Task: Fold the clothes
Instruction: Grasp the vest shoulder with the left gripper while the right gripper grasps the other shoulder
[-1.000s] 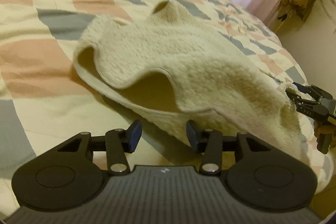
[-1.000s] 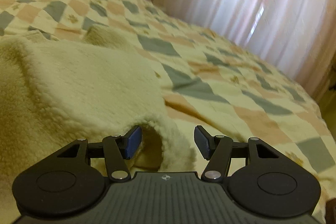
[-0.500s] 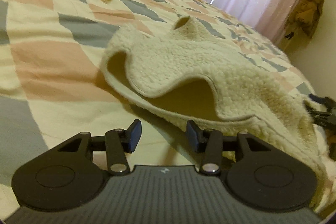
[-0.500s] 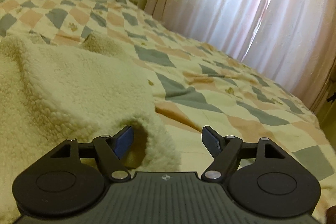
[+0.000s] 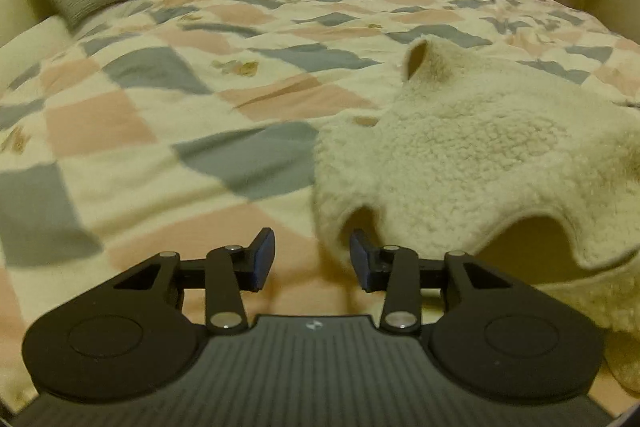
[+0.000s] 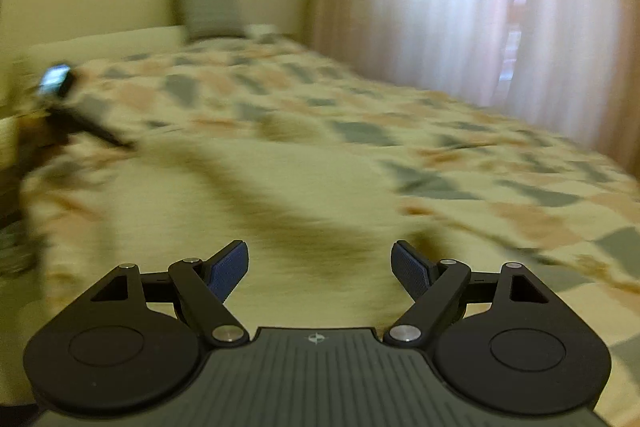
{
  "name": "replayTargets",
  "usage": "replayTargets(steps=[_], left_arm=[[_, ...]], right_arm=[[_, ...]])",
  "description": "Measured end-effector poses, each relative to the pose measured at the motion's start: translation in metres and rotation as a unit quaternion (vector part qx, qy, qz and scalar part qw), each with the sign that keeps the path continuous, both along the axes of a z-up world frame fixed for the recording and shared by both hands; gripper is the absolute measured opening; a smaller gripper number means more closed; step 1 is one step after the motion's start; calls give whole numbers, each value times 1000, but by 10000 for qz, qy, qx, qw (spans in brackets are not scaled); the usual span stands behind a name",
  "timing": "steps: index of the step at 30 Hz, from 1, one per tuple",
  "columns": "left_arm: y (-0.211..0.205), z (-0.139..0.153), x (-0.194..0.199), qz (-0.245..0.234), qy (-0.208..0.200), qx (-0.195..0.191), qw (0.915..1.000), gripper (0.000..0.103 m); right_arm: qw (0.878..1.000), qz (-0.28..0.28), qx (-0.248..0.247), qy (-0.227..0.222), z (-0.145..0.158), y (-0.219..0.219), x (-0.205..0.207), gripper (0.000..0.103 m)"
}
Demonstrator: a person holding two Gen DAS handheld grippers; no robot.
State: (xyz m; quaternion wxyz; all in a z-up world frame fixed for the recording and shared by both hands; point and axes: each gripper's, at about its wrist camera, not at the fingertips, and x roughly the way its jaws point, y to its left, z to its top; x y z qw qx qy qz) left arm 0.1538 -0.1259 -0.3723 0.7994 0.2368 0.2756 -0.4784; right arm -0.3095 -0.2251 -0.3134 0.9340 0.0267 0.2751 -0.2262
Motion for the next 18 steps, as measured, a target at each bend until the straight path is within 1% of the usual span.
replayTargets(steps=[3,5,6,7,8,11,12,14,15,16,18], left_arm=[[-17,-7,-4,-285,-128,-50,9995,36],[-28,-14,-4,-259,-270,5,9993,35],[-32,-16,0,-244,-172,-28,9996,29],[-37,-18,3,-228,-74,-63,9997,12],[-38,-15,5,-189,27,-153,9997,6],[-39,-7,9,-71,303,-446,9985,4],[-38,-1,10,-13,395,-545,9977,4],[-36,12,13,99,571,-755,9955,3],[-34,19,14,152,654,-865,9940,3],[-31,29,16,225,707,-964,9926,3],[-23,49,20,382,808,-1198,9888,3]], right_arm=[[9988,433,175,131,-9,20,21,81],[9975,628,238,234,-15,31,33,81],[9971,649,218,324,-18,34,37,81],[9967,671,198,413,-20,38,42,81],[9962,692,178,502,-23,42,46,81],[9941,755,118,768,-30,53,59,79],[9932,776,98,857,-33,57,63,73],[9913,818,58,1034,-38,65,72,35],[9901,839,37,1123,-41,69,76,11],[9908,797,18,1094,-39,72,77,11],[9945,673,89,801,-21,73,72,10]])
